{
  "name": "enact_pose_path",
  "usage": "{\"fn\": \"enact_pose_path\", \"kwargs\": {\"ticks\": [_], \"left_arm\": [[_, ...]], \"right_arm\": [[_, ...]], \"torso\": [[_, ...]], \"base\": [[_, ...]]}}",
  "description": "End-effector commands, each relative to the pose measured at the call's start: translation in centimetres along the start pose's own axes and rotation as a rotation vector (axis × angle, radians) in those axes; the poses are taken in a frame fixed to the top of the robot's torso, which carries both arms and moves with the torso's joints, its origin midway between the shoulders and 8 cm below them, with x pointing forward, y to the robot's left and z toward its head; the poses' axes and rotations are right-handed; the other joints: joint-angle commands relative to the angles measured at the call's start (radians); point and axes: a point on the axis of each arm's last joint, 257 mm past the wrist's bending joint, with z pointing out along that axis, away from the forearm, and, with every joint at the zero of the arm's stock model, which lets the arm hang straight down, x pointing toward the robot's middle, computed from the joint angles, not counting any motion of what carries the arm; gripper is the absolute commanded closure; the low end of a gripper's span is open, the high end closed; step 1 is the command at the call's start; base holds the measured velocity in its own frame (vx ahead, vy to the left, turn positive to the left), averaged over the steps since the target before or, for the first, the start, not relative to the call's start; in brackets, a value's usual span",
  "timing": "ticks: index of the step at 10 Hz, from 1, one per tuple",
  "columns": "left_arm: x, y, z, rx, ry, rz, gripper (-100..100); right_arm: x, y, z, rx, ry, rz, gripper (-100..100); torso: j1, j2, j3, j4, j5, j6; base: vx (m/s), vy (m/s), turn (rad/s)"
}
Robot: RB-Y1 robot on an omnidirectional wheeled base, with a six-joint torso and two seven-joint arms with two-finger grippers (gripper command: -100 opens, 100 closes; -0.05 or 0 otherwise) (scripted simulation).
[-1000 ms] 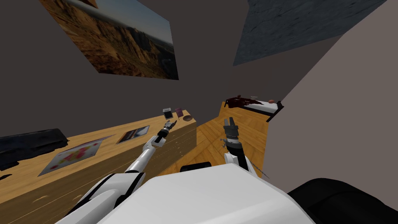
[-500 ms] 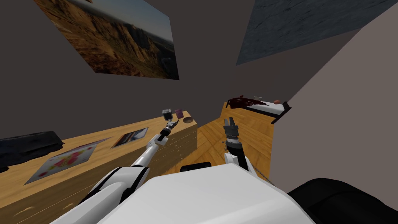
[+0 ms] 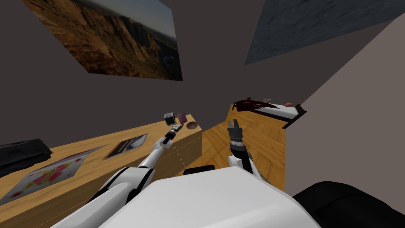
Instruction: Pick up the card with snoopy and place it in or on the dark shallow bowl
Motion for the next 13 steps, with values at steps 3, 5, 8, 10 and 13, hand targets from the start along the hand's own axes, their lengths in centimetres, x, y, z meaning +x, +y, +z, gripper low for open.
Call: {"fn": "enact_pose_path", "kwargs": {"ticks": [3,5,8,10,13], "left_arm": [[1.1,-0.1,-0.1,-0.001,0.019,-0.002,-100],[1.2,-0.2,-0.1,-0.001,0.020,-0.001,-100],[1.1,-0.2,-0.1,-0.001,0.019,-0.003,100],[1.1,-0.2,-0.1,-0.001,0.019,-0.004,100],[1.1,-0.2,-0.1,-0.002,0.019,-0.005,0]], "right_arm": [[0.0,0.0,0.0,0.000,0.000,0.000,0],[0.0,0.0,0.0,0.000,0.000,0.000,0],[0.0,0.0,0.0,0.000,0.000,0.000,0],[0.0,0.0,0.0,0.000,0.000,0.000,0],[0.0,0.0,0.0,0.000,0.000,0.000,0]], "torso": [[0.000,0.007,0.004,0.002,0.000,0.000],[-0.001,0.010,0.006,0.002,0.000,0.000],[-0.001,0.011,0.006,0.003,-0.001,0.000],[-0.001,0.011,0.006,0.002,-0.001,0.000],[-0.002,0.011,0.006,0.003,-0.001,0.000]], "base": [[0.039,0.015,0.001],[0.003,0.001,0.000],[0.000,0.000,0.000],[0.000,0.000,0.000],[0.000,0.000,0.000]]}}
